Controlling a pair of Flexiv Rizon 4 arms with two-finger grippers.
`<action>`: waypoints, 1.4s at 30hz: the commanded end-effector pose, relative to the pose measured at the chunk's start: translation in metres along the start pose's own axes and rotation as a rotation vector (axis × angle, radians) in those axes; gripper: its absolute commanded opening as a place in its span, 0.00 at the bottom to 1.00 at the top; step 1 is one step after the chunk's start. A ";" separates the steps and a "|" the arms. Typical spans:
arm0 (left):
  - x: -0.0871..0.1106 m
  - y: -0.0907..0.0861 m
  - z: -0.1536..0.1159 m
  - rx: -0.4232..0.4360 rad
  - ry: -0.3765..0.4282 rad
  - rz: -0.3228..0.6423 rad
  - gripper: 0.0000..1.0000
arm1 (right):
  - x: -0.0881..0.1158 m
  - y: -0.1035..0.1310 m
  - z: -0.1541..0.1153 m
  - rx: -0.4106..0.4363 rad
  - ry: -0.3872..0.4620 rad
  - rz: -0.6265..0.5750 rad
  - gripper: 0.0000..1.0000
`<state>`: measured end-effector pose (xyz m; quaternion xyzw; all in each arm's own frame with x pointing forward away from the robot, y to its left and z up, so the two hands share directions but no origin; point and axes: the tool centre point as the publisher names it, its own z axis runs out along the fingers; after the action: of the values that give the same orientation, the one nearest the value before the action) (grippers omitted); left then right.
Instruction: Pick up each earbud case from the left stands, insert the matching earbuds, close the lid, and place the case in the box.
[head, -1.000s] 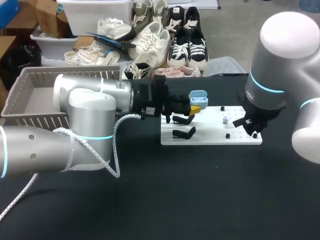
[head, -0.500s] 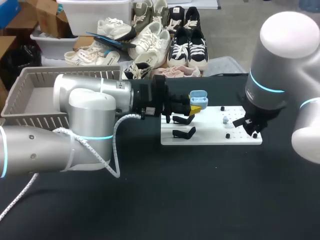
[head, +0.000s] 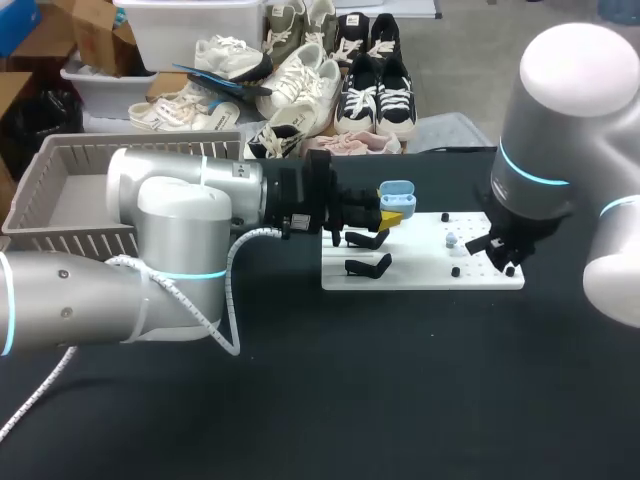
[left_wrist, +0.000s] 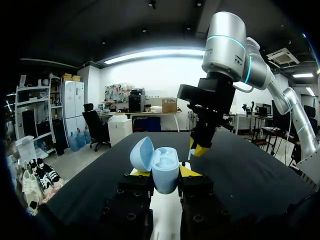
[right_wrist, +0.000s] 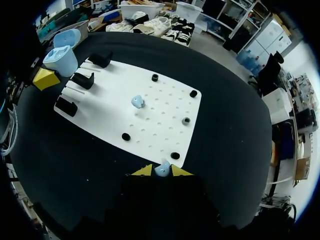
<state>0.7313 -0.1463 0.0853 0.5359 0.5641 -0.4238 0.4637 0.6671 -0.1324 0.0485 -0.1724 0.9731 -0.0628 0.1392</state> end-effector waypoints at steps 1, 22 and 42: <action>0.000 -0.001 0.000 -0.003 -0.002 0.001 0.00 | 0.000 -0.001 -0.006 0.015 0.002 0.030 0.00; 0.000 -0.001 0.000 -0.003 -0.002 0.001 0.00 | -0.012 0.008 -0.081 0.253 0.134 0.558 0.00; 0.000 -0.001 0.000 -0.003 -0.002 0.001 0.00 | -0.057 0.046 -0.124 0.045 0.172 0.794 0.00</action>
<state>0.7313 -0.1463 0.0854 0.5359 0.5641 -0.4238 0.4637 0.6649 -0.0642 0.1714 0.2227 0.9709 -0.0383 0.0797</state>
